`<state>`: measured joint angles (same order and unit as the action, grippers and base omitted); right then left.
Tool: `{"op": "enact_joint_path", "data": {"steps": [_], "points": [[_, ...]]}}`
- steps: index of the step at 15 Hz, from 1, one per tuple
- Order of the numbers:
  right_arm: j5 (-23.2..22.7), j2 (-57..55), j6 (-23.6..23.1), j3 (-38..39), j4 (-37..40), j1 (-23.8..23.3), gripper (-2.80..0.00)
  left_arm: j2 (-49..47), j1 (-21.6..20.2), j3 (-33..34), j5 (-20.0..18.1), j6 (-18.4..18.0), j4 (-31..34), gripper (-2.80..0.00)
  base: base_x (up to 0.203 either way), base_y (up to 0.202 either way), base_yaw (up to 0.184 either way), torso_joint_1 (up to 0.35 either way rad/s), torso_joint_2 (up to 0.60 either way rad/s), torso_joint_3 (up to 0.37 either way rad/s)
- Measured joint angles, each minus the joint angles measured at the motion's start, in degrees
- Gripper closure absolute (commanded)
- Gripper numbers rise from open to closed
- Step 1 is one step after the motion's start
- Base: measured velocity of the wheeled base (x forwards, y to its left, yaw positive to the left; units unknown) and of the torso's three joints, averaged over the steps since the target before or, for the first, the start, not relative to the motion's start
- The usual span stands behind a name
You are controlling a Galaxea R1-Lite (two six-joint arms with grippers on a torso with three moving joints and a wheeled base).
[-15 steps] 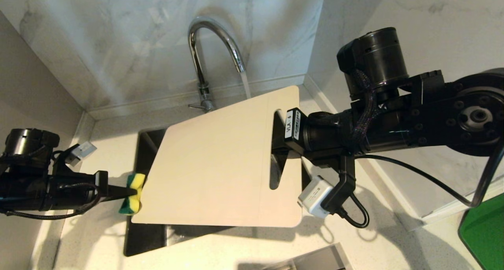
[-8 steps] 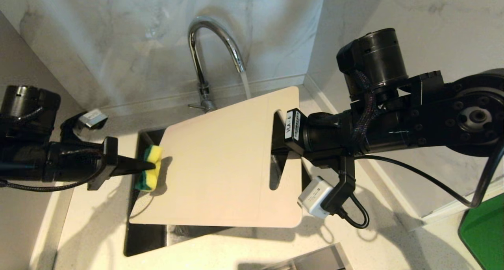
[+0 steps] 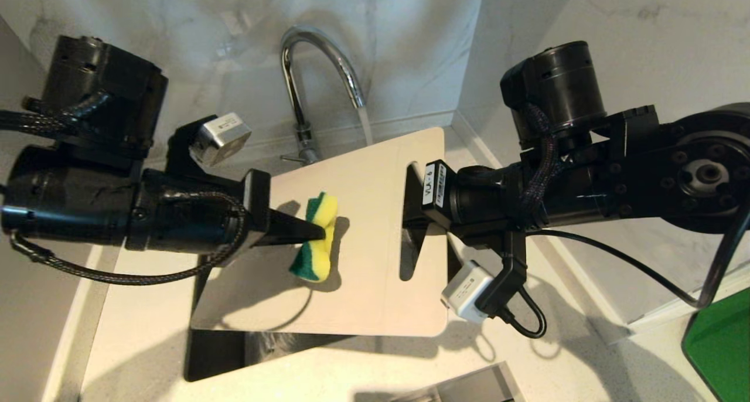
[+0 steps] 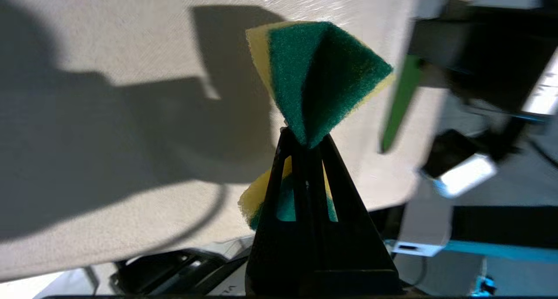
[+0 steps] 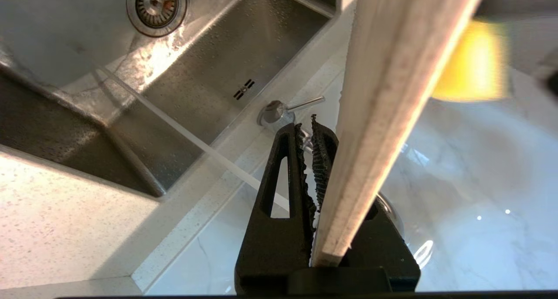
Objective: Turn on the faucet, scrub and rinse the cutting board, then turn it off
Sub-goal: Scrub the cutting board underwater
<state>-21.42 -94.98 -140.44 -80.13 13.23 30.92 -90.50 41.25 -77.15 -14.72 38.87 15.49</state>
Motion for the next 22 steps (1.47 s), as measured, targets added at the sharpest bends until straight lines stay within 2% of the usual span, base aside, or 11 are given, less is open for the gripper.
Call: {"op": "enact_joint_path", "data": {"steps": [3,5,9,13,16,22], "points": [[0.04,0.05,-0.01,0.36,0.01,0.0,0.0,-2.84,-0.93,2.88,0.93,-0.39,0.02,0.0,0.0,0.0,0.0,0.0,0.0,0.0],[0.2,0.05,-0.02,0.76,0.13,-0.02,0.0,-3.63,-4.12,5.83,0.69,-2.03,-0.72,0.0,0.0,0.0,0.0,0.0,0.0,0.0],[0.16,0.05,-0.02,0.87,0.05,-0.02,0.0,-4.07,-11.01,13.27,0.22,-6.07,-6.21,0.0,0.0,0.0,0.0,0.0,0.0,0.0],[-0.05,0.07,-0.02,0.98,-0.06,0.0,0.0,-4.5,-19.7,20.74,-3.12,-9.97,-12.61,0.0,0.0,0.0,0.0,0.0,0.0,0.0],[-0.1,0.07,0.02,0.98,-0.11,0.0,0.0,-5.48,-26.03,22.02,-6.69,-12.87,-12.96,0.0,0.0,0.0,0.0,0.0,0.0,0.0],[-0.13,0.29,0.05,1.05,-0.08,0.0,0.0,-8.17,-36.11,22.79,-9.75,-18.48,-13.02,0.0,0.0,0.0,0.0,0.0,0.0,0.0]]}}
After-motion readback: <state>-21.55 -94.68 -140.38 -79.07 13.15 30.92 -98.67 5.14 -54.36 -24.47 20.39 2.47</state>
